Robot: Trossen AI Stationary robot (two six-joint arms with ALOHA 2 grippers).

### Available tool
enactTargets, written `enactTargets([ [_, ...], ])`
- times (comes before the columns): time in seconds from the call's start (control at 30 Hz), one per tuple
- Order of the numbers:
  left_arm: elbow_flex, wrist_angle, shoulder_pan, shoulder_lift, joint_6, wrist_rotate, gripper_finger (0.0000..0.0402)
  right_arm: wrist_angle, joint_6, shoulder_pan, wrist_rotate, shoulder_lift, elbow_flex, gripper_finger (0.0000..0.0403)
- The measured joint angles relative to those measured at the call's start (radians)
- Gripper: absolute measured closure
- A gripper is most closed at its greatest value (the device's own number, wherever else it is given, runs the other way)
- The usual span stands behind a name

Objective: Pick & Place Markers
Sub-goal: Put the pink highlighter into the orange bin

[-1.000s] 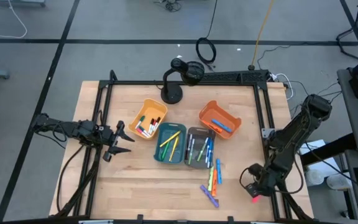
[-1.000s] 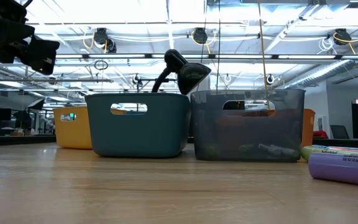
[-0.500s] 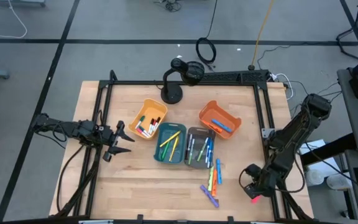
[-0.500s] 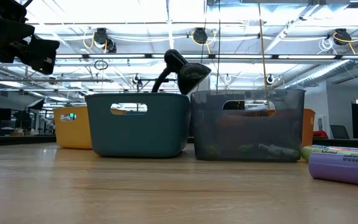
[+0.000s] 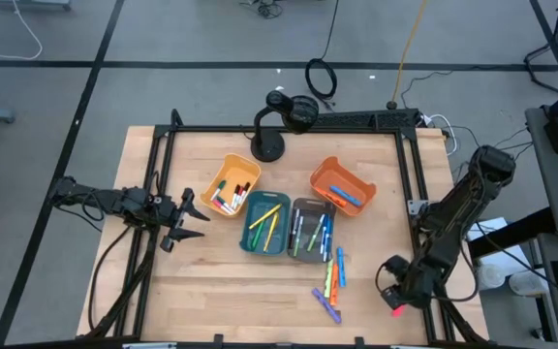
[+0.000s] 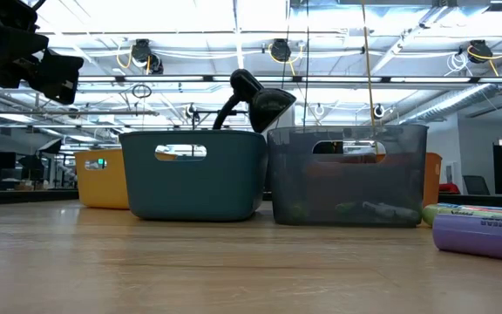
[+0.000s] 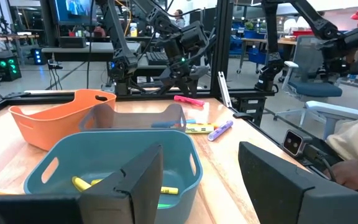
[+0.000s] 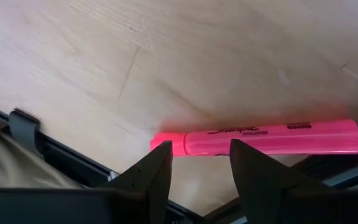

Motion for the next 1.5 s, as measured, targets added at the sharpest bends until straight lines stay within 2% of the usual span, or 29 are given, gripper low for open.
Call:
enactTargets([
  [0.2, 0.000, 0.000, 0.000, 0.000, 0.000, 0.000, 0.0188, -0.037, -0.020, -0.003, -0.072, 0.060, 0.043, 0.0277],
  [0.27, 0.000, 0.000, 0.000, 0.000, 0.000, 0.000, 0.0188, -0.063, 0.008, 0.006, -0.127, 0.068, 0.077, 0.0283],
  [0.87, 0.000, 0.000, 0.000, 0.000, 0.000, -0.018, 0.0188, -0.186, 0.006, -0.011, -0.213, 0.216, 0.132, 0.0287],
  [0.97, 0.000, 0.000, 0.000, 0.000, 0.000, -0.018, 0.0188, -0.200, -0.011, -0.033, -0.194, 0.221, 0.131, 0.0287],
  [1.07, 0.000, 0.000, 0.000, 0.000, 0.000, -0.018, 0.0188, -0.209, -0.044, -0.058, -0.131, 0.222, 0.127, 0.0287],
  [1.37, 0.000, -0.001, 0.000, 0.000, 0.000, -0.018, 0.0188, -0.213, -0.206, -0.139, -0.005, 0.225, 0.128, 0.0287],
  [1.5, 0.000, 0.000, 0.000, 0.000, 0.000, -0.018, 0.0188, -0.132, -0.401, -0.147, 0.026, 0.224, 0.128, 0.0287],
])
